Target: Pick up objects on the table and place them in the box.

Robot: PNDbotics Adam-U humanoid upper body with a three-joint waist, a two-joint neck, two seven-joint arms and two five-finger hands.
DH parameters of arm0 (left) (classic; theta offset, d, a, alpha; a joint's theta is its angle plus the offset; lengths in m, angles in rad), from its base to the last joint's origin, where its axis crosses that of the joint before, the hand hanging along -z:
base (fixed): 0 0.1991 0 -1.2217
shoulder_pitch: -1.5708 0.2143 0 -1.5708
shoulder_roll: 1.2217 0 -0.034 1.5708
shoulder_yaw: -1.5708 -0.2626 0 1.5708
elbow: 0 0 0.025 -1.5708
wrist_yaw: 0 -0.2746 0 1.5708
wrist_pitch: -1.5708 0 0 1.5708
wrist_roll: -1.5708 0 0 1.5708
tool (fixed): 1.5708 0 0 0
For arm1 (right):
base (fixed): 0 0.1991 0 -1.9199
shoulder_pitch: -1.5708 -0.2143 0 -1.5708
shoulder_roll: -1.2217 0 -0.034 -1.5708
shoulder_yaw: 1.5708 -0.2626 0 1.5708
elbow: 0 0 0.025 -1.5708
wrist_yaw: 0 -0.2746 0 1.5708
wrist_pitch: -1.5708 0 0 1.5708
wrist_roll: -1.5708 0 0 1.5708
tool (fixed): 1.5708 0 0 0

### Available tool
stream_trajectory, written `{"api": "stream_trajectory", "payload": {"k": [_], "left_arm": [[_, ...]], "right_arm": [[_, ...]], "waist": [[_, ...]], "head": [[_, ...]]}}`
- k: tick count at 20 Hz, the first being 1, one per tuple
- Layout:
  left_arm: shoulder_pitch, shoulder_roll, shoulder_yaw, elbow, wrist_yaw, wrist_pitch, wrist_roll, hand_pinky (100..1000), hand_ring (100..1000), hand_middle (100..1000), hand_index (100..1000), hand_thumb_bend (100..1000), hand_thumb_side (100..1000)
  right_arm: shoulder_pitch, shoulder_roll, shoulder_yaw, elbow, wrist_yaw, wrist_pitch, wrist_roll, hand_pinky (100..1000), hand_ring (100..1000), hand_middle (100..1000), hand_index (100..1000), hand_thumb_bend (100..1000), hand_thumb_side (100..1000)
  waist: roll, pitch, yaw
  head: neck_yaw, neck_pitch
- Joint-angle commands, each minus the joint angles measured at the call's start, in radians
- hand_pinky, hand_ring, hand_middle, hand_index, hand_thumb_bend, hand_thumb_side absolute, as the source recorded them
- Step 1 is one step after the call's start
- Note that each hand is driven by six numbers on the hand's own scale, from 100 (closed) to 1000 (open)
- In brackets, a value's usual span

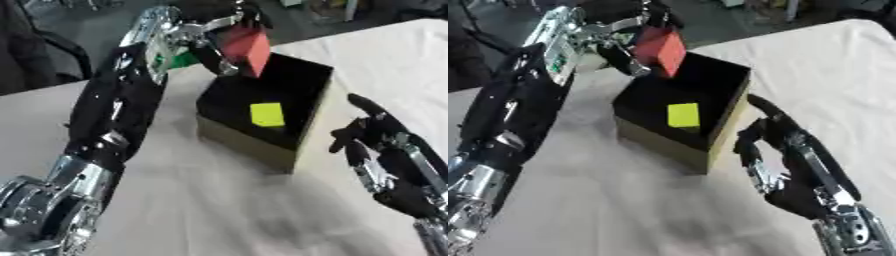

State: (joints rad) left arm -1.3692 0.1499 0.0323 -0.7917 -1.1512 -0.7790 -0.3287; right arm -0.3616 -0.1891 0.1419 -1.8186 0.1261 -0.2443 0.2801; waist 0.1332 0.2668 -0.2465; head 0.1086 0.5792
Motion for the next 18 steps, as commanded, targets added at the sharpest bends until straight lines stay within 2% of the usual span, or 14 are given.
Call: {"api": "stream_trajectory", "payload": {"k": [1,4,6,7,8,9,13,15,18], "left_arm": [[-0.023,-0.011,-0.060,0.007,0.021,-0.112,-0.059,675,525,576,866,248,130],[-0.020,-0.024,-0.117,0.025,0.016,-0.126,-0.085,694,563,620,876,292,137],[-0.017,-0.025,-0.143,0.034,0.013,-0.128,-0.103,712,602,681,887,341,141],[-0.016,-0.024,-0.156,0.036,0.012,-0.128,-0.113,733,641,730,899,394,143],[-0.015,-0.021,-0.167,0.035,0.014,-0.128,-0.121,735,646,735,901,403,144],[-0.014,-0.018,-0.175,0.031,0.018,-0.128,-0.127,759,689,770,917,473,144],[-0.007,0.015,-0.194,-0.033,0.053,-0.128,-0.134,797,746,822,936,616,325],[0.000,0.040,-0.190,-0.078,0.085,-0.128,-0.123,808,758,832,937,653,400],[0.020,0.086,-0.172,-0.156,0.158,-0.128,-0.090,809,752,820,930,642,445]], "right_arm": [[-0.014,0.002,0.001,-0.011,-0.004,-0.001,0.005,771,558,519,1000,100,520],[-0.015,0.002,0.000,-0.011,-0.004,-0.001,0.005,771,558,520,1000,100,521],[-0.015,0.002,-0.001,-0.011,-0.004,0.000,0.005,771,558,520,1000,100,521],[-0.014,0.002,-0.001,-0.011,-0.004,0.000,0.005,771,558,519,1000,100,521],[-0.014,0.002,-0.001,-0.011,-0.004,0.000,0.005,771,558,519,1000,100,521],[-0.014,0.001,-0.001,-0.011,-0.004,0.000,0.005,772,558,520,1000,100,522],[-0.014,0.001,-0.003,-0.011,-0.004,0.000,0.005,772,558,520,1000,100,523],[-0.014,0.000,-0.004,-0.011,-0.004,0.000,0.004,772,558,520,1000,100,523],[-0.014,-0.001,-0.007,-0.012,-0.004,0.000,0.002,772,558,520,1000,100,523]], "waist": [[-0.008,-0.019,-0.001],[-0.006,-0.020,-0.002],[-0.004,-0.021,-0.001],[-0.004,-0.021,-0.001],[-0.004,-0.021,0.000],[-0.003,-0.022,0.001],[-0.004,-0.024,0.005],[-0.005,-0.024,0.008],[-0.007,-0.025,0.013]], "head": [[0.004,-0.010],[0.002,-0.011],[0.002,-0.012],[0.000,-0.012],[-0.001,-0.012],[-0.002,-0.013],[-0.004,-0.013],[-0.006,-0.013],[-0.008,-0.013]]}}
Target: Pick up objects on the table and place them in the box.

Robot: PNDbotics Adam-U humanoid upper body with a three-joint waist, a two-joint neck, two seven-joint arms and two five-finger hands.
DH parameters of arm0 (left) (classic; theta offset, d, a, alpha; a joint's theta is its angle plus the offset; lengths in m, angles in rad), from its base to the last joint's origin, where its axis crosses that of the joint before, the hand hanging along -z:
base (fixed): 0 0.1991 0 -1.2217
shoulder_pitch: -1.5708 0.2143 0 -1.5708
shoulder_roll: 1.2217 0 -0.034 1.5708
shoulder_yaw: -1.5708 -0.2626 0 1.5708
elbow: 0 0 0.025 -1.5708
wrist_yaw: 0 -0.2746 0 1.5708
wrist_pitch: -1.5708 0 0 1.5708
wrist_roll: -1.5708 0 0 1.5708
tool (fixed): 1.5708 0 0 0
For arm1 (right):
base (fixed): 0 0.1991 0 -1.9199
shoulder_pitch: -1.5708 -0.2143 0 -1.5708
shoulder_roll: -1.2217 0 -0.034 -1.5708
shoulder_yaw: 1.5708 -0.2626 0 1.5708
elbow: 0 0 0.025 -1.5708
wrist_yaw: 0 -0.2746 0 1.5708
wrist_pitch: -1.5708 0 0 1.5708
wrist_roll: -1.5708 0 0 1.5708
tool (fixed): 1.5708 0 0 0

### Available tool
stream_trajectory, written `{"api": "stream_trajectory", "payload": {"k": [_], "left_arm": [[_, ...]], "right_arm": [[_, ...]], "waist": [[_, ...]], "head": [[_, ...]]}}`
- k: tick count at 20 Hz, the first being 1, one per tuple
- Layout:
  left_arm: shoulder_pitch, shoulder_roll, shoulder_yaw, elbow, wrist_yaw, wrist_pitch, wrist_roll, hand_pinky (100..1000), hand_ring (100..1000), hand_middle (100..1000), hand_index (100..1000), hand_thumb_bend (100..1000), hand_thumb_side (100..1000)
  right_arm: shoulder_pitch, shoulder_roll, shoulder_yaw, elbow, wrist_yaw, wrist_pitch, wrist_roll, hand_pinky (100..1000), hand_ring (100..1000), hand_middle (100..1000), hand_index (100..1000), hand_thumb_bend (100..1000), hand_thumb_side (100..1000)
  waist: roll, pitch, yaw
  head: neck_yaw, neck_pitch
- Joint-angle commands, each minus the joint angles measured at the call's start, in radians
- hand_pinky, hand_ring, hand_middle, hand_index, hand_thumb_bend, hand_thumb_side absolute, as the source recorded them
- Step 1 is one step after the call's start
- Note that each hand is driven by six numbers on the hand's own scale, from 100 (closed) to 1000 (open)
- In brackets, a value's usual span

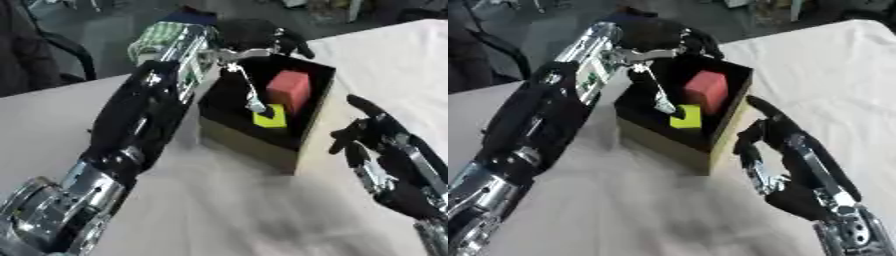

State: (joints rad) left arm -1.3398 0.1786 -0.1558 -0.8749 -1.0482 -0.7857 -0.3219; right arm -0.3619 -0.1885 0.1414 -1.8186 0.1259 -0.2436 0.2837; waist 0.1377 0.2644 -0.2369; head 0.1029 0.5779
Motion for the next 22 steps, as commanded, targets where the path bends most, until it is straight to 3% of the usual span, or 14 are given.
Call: {"api": "stream_trajectory", "payload": {"k": [1,3,4,5,6,10,16,22], "left_arm": [[0.001,0.073,0.025,-0.101,0.084,-0.121,-0.083,803,740,805,920,616,436],[0.031,0.112,0.052,-0.165,0.152,-0.121,-0.046,790,716,780,905,485,431],[0.049,0.130,0.066,-0.195,0.185,-0.120,-0.029,788,710,773,900,462,419],[0.069,0.146,0.078,-0.224,0.218,-0.113,-0.014,779,694,757,888,366,391],[0.093,0.161,0.091,-0.254,0.257,-0.100,0.003,776,687,749,883,345,370],[0.222,0.201,0.139,-0.393,0.452,-0.005,0.062,762,650,700,863,109,365],[0.420,0.221,0.212,-0.590,0.766,0.184,0.044,738,605,645,863,100,476],[0.585,0.211,0.281,-0.717,0.938,0.300,-0.018,718,572,608,864,100,598]], "right_arm": [[-0.015,-0.002,-0.008,-0.013,-0.004,-0.001,-0.003,772,559,520,1000,100,524],[-0.019,-0.005,-0.011,-0.015,-0.004,-0.002,-0.006,773,559,521,1000,100,524],[-0.021,-0.006,-0.012,-0.016,-0.004,-0.002,-0.008,773,559,521,1000,100,525],[-0.023,-0.007,-0.013,-0.017,-0.005,-0.002,-0.010,773,560,522,1000,100,525],[-0.025,-0.009,-0.015,-0.018,-0.005,-0.002,-0.013,773,560,522,1000,100,525],[-0.036,-0.014,-0.020,-0.025,-0.009,-0.003,-0.022,773,561,523,1000,100,527],[-0.045,-0.017,-0.027,-0.041,-0.020,-0.003,-0.033,773,562,524,1000,100,528],[-0.044,-0.017,-0.028,-0.053,-0.027,-0.001,-0.036,773,561,523,1000,100,527]], "waist": [[-0.013,-0.023,0.006],[-0.016,-0.023,0.011],[-0.018,-0.024,0.013],[-0.019,-0.024,0.015],[-0.021,-0.024,0.018],[-0.029,-0.021,0.027],[-0.043,-0.013,0.036],[-0.051,-0.004,0.050]], "head": [[-0.004,-0.011],[-0.006,-0.009],[-0.007,-0.009],[-0.008,-0.009],[-0.009,-0.008],[-0.011,-0.008],[0.002,-0.004],[0.011,0.004]]}}
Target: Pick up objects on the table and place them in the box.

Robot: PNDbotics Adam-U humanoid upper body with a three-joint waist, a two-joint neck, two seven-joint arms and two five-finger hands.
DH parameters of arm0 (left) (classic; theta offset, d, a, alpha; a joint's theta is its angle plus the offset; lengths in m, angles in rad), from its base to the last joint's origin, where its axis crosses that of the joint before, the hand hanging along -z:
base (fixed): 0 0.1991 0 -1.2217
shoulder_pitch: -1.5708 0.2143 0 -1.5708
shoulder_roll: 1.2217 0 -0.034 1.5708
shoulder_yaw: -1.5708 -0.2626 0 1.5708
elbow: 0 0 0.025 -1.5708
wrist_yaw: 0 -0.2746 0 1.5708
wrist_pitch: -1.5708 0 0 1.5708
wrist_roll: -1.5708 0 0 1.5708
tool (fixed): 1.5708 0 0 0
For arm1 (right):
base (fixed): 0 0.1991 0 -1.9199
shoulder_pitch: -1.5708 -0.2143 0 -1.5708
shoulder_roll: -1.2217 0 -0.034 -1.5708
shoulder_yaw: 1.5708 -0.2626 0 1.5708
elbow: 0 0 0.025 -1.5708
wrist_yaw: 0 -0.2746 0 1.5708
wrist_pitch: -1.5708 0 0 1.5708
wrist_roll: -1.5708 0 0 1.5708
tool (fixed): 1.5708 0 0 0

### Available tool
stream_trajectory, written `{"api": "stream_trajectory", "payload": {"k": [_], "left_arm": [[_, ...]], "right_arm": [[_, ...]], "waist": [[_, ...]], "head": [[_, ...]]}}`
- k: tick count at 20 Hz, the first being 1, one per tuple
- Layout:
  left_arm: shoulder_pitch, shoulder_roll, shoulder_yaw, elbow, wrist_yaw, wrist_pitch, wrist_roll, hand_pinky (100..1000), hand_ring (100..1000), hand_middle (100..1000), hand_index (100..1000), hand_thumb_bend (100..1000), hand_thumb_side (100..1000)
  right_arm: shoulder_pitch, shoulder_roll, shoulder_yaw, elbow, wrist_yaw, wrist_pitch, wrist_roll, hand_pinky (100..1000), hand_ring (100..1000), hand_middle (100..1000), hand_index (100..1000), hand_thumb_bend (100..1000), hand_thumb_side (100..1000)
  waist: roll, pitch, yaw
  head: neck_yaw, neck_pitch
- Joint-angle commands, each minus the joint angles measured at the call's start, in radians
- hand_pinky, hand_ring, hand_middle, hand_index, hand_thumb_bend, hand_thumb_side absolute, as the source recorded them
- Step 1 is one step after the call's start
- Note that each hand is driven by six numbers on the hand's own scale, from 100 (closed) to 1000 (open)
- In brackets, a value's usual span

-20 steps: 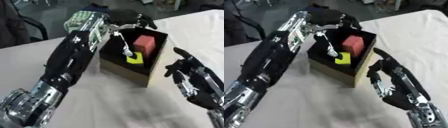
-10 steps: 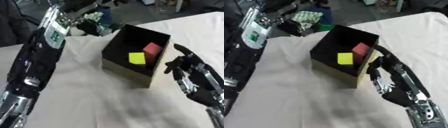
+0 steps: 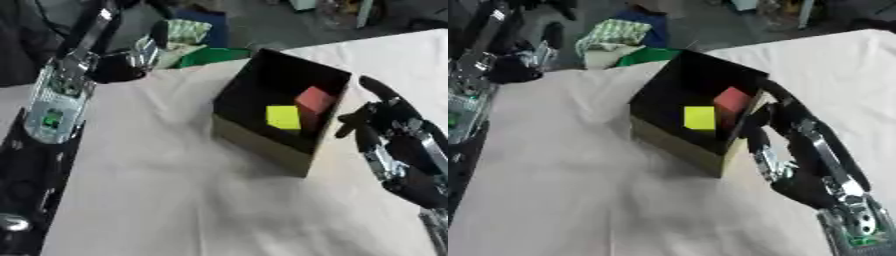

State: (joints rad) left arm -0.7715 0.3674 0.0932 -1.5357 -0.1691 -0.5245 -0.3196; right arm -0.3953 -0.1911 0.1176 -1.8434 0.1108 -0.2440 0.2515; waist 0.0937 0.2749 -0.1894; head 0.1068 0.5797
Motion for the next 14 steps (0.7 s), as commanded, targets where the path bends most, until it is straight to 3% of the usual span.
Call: {"api": "stream_trajectory", "payload": {"k": [1,7,14], "left_arm": [[0.041,0.018,0.040,-0.069,0.080,0.052,-0.027,715,567,603,864,100,620],[0.159,-0.044,0.055,-0.121,0.169,0.131,-0.063,711,559,593,866,100,673],[0.251,-0.106,0.075,-0.170,0.190,0.217,-0.082,709,555,589,871,100,703]], "right_arm": [[-0.011,-0.015,-0.004,-0.029,-0.013,0.000,-0.004,773,561,524,1000,100,527],[-0.015,-0.011,-0.005,-0.040,-0.024,0.003,-0.007,772,561,526,1000,100,527],[-0.020,-0.006,-0.005,-0.050,-0.033,0.005,-0.009,772,561,528,1000,100,526]], "waist": [[-0.008,-0.013,0.004],[-0.014,-0.005,0.001],[-0.023,0.000,0.001]], "head": [[0.010,0.004],[0.024,0.024],[0.043,0.056]]}}
